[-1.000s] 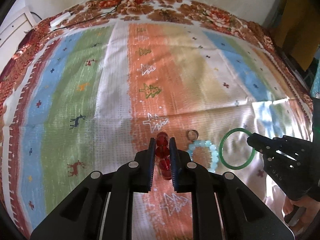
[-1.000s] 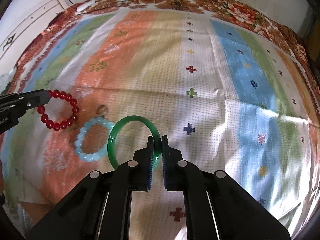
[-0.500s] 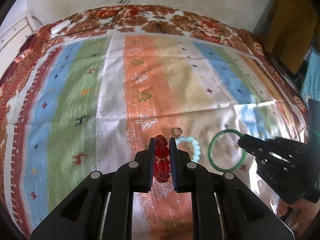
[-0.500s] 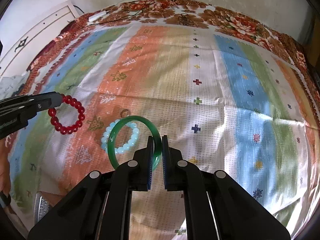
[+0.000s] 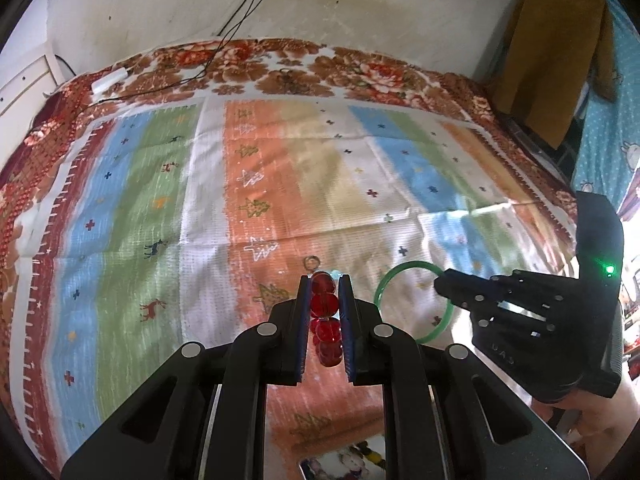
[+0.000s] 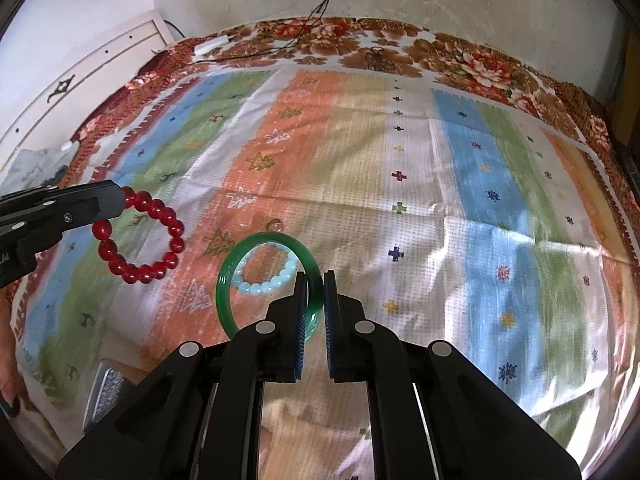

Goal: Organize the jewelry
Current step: 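Carry the red bracelet with left tool while right tool carries the green bangle to tin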

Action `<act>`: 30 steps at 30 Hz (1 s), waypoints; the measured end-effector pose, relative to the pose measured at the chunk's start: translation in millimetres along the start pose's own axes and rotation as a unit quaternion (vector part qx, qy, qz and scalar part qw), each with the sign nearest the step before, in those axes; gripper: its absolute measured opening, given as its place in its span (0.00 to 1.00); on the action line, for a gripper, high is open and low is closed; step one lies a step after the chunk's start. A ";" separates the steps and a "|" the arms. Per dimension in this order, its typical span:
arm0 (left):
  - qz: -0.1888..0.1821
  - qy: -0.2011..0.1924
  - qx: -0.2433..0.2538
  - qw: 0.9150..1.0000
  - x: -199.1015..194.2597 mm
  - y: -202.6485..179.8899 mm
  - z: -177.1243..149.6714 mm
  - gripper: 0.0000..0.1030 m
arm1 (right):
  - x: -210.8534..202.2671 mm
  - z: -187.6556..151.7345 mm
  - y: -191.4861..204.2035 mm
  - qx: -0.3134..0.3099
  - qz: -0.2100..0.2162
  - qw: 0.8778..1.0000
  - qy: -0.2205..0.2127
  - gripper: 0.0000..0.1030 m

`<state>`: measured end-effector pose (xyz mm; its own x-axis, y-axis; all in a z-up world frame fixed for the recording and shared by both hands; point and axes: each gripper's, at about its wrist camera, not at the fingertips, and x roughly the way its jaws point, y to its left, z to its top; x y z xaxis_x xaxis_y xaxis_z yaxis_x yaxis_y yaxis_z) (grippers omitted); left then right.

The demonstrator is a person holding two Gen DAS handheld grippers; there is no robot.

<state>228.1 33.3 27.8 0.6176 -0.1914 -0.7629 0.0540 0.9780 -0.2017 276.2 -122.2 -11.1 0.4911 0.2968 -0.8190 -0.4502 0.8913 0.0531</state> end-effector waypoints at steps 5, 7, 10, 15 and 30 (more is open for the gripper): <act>-0.010 -0.014 0.003 1.000 -17.2 -7.9 -6.9 0.13 | -17.0 -8.8 4.8 -0.003 0.011 1.000 -0.012 0.08; -0.015 -0.018 0.002 1.000 -23.1 -10.1 -10.3 0.13 | -23.8 -12.1 6.7 -0.004 0.016 1.000 -0.017 0.08; -0.022 -0.018 0.004 1.000 -29.8 -12.5 -17.5 0.13 | -30.2 -15.0 9.5 -0.007 0.020 1.000 -0.022 0.08; -0.028 -0.024 0.001 0.999 -40.4 -11.9 -27.0 0.13 | -38.5 -23.1 13.9 -0.013 0.027 0.999 -0.025 0.08; -0.044 -0.036 0.013 0.998 -65.4 -20.1 -51.7 0.13 | -61.5 -47.0 27.9 -0.034 0.048 0.998 -0.034 0.08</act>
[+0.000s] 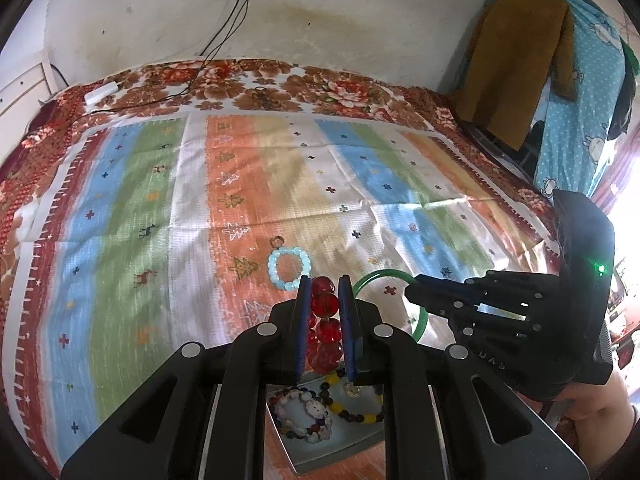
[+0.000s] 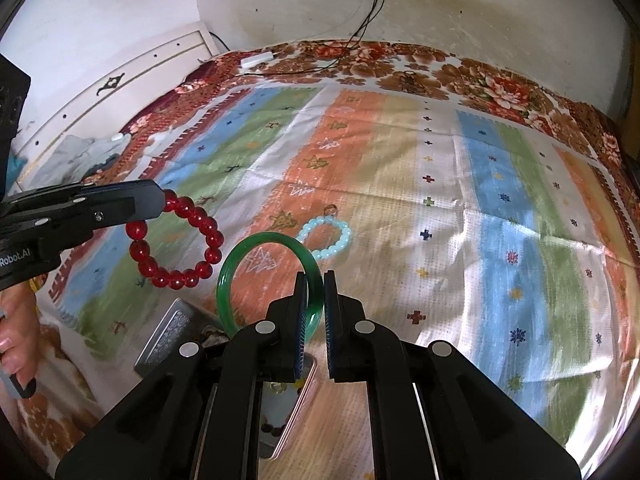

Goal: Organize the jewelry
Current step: 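Carry the red bracelet with left tool while right tool carries the green bangle to tin, then open left tool over the tin while right tool releases the bangle into it, then move both open tools toward the pale blue bead bracelet and small ring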

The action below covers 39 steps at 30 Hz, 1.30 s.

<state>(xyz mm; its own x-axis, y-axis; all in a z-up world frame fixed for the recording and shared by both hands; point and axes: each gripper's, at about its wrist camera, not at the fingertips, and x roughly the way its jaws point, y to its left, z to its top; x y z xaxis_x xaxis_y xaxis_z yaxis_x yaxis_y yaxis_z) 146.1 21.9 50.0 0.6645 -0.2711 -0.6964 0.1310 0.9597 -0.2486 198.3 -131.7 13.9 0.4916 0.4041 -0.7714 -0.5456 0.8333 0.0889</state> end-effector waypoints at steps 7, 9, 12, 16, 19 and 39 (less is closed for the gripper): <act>-0.007 -0.003 -0.002 1.000 -10.3 -2.2 -13.6 0.13 | -8.6 -17.8 7.8 -0.009 0.009 1.000 0.005 0.09; -0.008 -0.002 -0.003 1.000 -12.6 -2.5 -18.0 0.13 | -9.2 -21.2 9.1 -0.011 0.010 1.000 0.007 0.09; -0.010 0.000 -0.005 1.000 -14.7 -2.5 -25.1 0.13 | -9.6 -26.4 11.6 -0.013 0.011 1.000 0.011 0.09; -0.011 0.004 -0.009 1.000 -15.9 -1.8 -32.0 0.13 | -9.8 -32.4 15.3 -0.017 0.013 1.000 0.017 0.09; -0.012 0.007 -0.010 1.000 -16.5 -1.6 -36.5 0.13 | -9.9 -35.4 17.1 -0.018 0.015 1.000 0.020 0.09; 0.018 0.036 -0.038 0.998 2.9 21.5 -41.2 0.32 | -5.1 -33.0 10.1 -0.009 0.019 0.999 0.027 0.38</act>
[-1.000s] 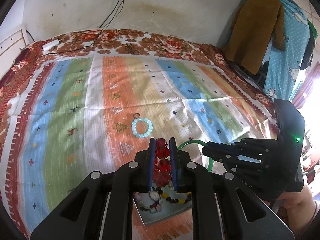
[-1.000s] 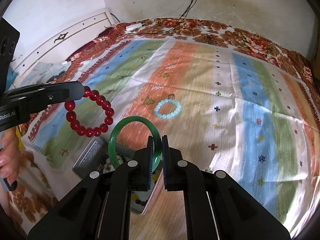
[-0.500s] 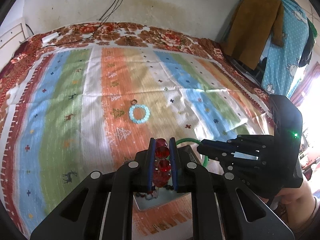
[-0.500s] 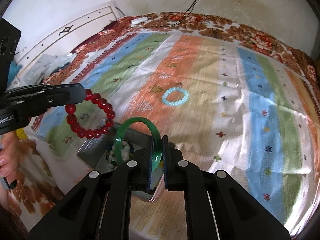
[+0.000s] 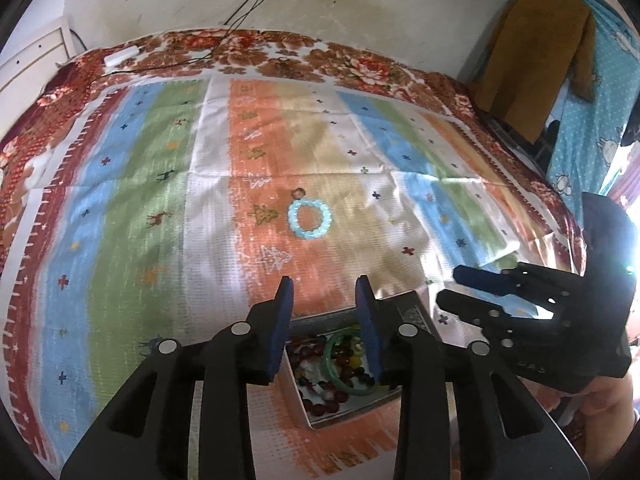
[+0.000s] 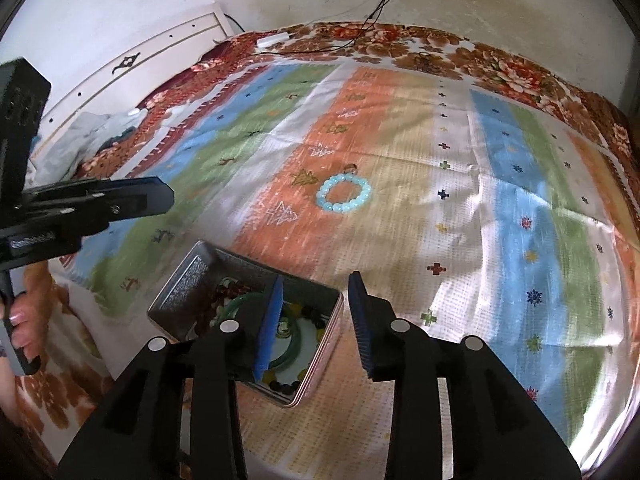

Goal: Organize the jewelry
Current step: 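Move both open tools toward the pale blue bead bracelet and small ring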

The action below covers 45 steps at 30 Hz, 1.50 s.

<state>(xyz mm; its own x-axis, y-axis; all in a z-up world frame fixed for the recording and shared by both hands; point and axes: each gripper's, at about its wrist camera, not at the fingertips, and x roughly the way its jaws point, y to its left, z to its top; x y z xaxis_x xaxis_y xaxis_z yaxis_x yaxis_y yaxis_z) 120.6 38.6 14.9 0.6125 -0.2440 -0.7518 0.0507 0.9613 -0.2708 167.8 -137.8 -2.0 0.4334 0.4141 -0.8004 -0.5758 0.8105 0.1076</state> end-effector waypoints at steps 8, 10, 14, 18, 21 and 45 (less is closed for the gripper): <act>0.026 0.014 0.005 1.000 17.2 5.8 9.0 0.39 | 5.9 11.8 -13.6 0.022 -0.001 1.000 -0.003 0.41; 0.031 0.020 0.007 0.999 23.0 6.0 12.2 0.40 | 8.2 16.4 -18.0 0.029 0.000 1.000 -0.004 0.42; 0.046 0.035 0.015 0.998 38.6 7.2 19.2 0.40 | 16.7 27.1 -27.0 0.044 0.001 0.999 -0.002 0.43; 0.054 0.049 0.016 0.997 51.3 10.5 25.2 0.40 | 24.8 33.8 -33.3 0.054 0.005 0.999 0.003 0.43; 0.057 0.057 0.020 0.997 59.7 11.0 29.5 0.40 | 29.1 37.0 -36.4 0.056 0.005 0.998 0.006 0.43; 0.072 0.117 0.044 0.989 149.0 7.2 74.4 0.41 | 66.3 68.8 -59.8 0.067 -0.020 0.997 0.024 0.44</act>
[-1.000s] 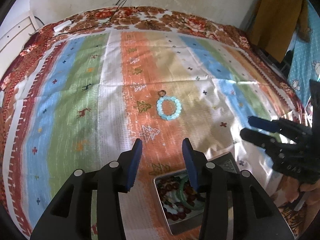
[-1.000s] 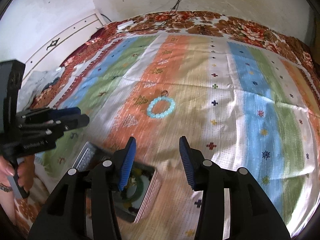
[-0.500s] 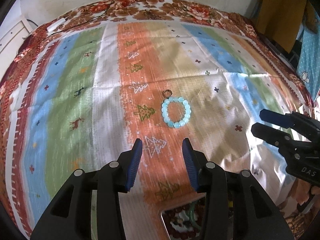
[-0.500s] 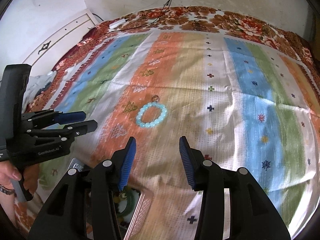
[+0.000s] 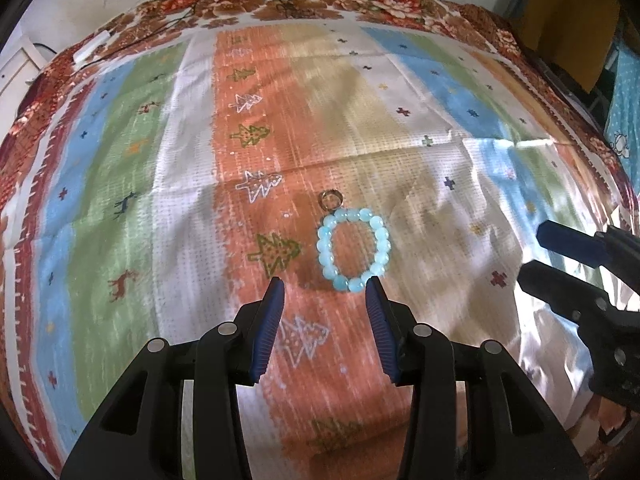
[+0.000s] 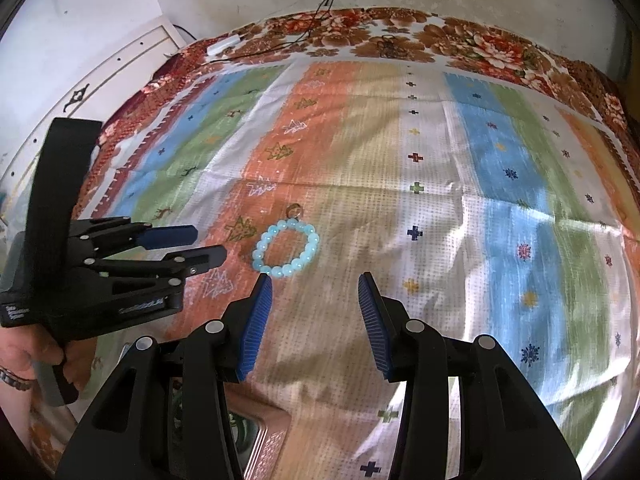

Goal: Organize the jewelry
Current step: 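Move both open tools toward the pale blue bead bracelet and small ring, then close the left tool on the pale blue bead bracelet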

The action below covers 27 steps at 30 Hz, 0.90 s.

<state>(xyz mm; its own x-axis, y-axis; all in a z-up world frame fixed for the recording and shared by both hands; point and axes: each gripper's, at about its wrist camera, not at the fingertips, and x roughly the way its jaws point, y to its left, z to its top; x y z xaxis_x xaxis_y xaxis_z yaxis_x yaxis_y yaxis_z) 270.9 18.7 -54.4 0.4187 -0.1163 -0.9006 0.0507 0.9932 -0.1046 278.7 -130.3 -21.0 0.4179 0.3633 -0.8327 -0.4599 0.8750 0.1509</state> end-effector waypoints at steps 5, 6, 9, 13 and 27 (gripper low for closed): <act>-0.001 0.017 0.004 1.000 19.1 0.7 10.7 0.41 | 9.0 5.8 -6.7 0.006 -0.005 1.000 0.006 0.44; 0.000 0.022 0.006 1.000 24.2 0.2 12.8 0.41 | 10.5 6.9 -7.5 0.007 -0.007 1.000 0.006 0.44; 0.003 0.031 0.012 0.999 33.9 -0.3 16.7 0.41 | 17.5 11.1 -10.5 0.009 -0.011 1.000 0.009 0.44; 0.003 0.037 0.016 0.999 41.6 0.8 22.1 0.41 | 29.0 17.4 -14.5 0.011 -0.018 1.000 0.015 0.44; 0.006 0.067 0.058 0.996 72.0 -6.6 33.0 0.32 | 68.4 34.3 -25.3 0.014 -0.030 0.999 0.034 0.44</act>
<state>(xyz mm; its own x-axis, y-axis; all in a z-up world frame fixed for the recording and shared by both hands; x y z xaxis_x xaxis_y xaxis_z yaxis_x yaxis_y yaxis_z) 330.6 3.7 -104.6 0.2950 -0.0955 -0.9507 0.1535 0.9868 -0.0516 345.9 -116.6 -63.5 0.3899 0.2890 -0.8743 -0.4140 0.9031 0.1139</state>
